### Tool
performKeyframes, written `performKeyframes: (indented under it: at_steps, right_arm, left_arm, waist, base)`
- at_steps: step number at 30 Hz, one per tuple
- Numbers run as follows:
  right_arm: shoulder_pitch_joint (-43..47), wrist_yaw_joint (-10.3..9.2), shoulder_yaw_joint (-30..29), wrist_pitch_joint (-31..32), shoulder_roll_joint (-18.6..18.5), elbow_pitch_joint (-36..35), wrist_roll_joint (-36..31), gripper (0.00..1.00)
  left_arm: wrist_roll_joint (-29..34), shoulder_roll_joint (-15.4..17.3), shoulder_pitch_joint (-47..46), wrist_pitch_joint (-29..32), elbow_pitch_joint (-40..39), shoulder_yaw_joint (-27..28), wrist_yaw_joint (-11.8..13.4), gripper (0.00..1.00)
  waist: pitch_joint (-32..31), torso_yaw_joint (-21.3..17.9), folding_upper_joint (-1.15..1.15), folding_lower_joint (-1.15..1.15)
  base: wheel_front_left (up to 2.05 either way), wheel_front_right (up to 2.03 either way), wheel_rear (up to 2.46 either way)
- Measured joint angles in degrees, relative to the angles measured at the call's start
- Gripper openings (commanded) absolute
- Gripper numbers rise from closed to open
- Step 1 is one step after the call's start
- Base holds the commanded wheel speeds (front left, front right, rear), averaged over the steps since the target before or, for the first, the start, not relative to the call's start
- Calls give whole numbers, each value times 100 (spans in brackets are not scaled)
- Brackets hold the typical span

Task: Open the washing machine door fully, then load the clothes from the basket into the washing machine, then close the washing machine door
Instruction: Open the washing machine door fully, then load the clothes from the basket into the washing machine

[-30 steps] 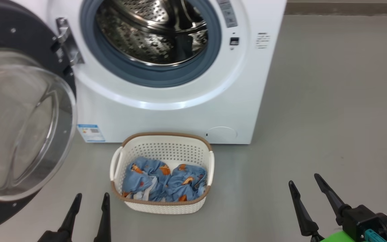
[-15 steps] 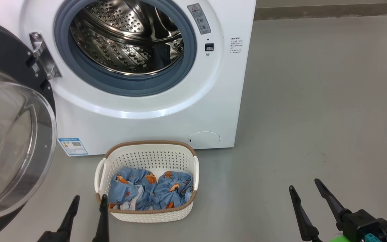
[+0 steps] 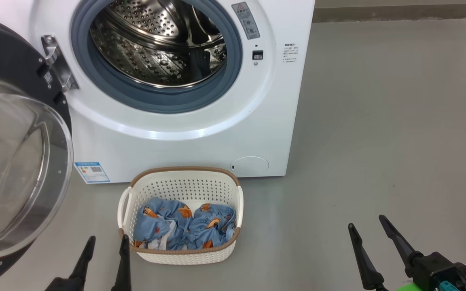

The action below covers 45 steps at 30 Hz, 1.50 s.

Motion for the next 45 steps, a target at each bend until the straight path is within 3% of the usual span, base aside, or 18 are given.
performKeyframes:
  at_steps: [12,29,45]
  right_arm:
    - [-2,0,21,-2,3,14,20,100]
    - [-12,0,25,0,5,22,104,100]
    - [-12,0,44,0,5,64,124,100]
  left_arm:
    - [-80,67,-8,-9,65,-52,52,100]
    - [-92,79,-96,-66,129,-107,124,100]
    - [-151,140,-96,-67,189,-125,196,100]
  waist:
    - [42,-9,0,0]
    - [59,83,0,0]
    - [47,114,0,0]
  base:
    - [20,-20,0]
    - [118,-118,0]
    - [5,-5,0]
